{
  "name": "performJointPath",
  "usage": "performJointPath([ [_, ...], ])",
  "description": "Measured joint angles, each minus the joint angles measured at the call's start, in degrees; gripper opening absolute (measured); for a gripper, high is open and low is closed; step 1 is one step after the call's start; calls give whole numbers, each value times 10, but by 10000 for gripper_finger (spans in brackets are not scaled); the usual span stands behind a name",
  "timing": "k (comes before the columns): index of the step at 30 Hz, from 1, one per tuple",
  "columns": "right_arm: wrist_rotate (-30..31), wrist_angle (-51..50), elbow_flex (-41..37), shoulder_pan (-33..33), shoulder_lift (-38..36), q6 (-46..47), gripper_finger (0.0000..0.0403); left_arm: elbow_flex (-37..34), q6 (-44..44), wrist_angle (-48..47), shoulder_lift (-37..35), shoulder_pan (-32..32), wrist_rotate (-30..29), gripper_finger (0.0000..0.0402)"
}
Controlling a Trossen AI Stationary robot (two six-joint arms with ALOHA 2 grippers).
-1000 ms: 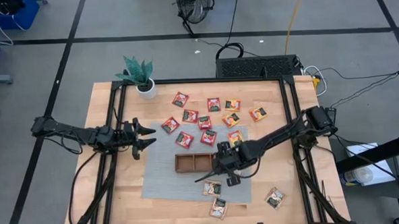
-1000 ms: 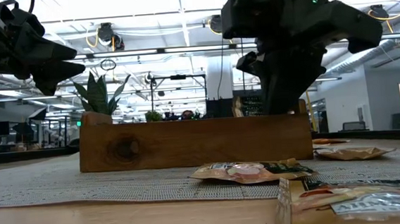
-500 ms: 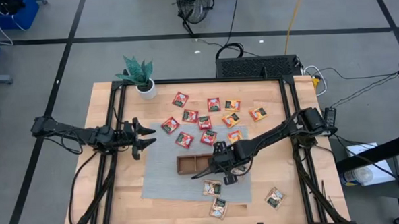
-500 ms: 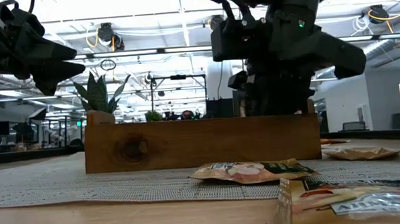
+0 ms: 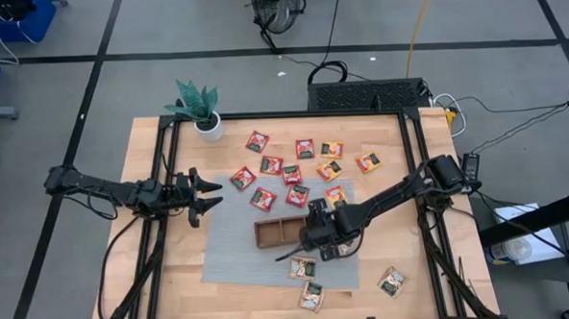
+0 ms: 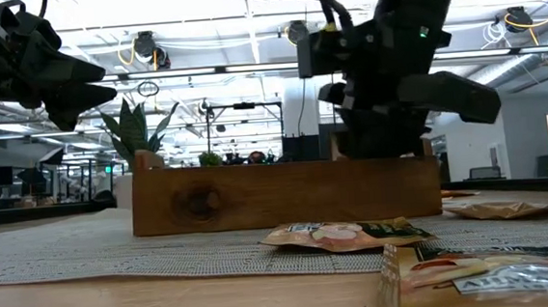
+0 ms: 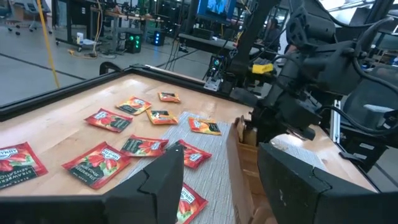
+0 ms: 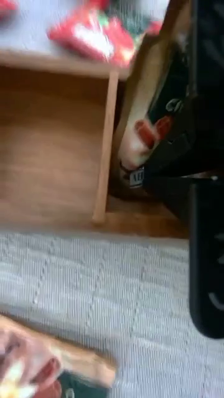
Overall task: Pick & Place Tea
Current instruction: Put the brown tea bag into the right compartment of the wood organizer
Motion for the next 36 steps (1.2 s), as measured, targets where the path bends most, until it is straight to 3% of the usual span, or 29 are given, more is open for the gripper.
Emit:
performJointPath([
  [21,29,-15,1,8,-13,8,0,0,0,0,0,0,0,205],
  [28,74,-47,1,40,-94,34,0,0,0,0,0,0,0,205],
  [36,56,-25,-69,108,-231,139,6,0,0,0,0,0,0,205],
])
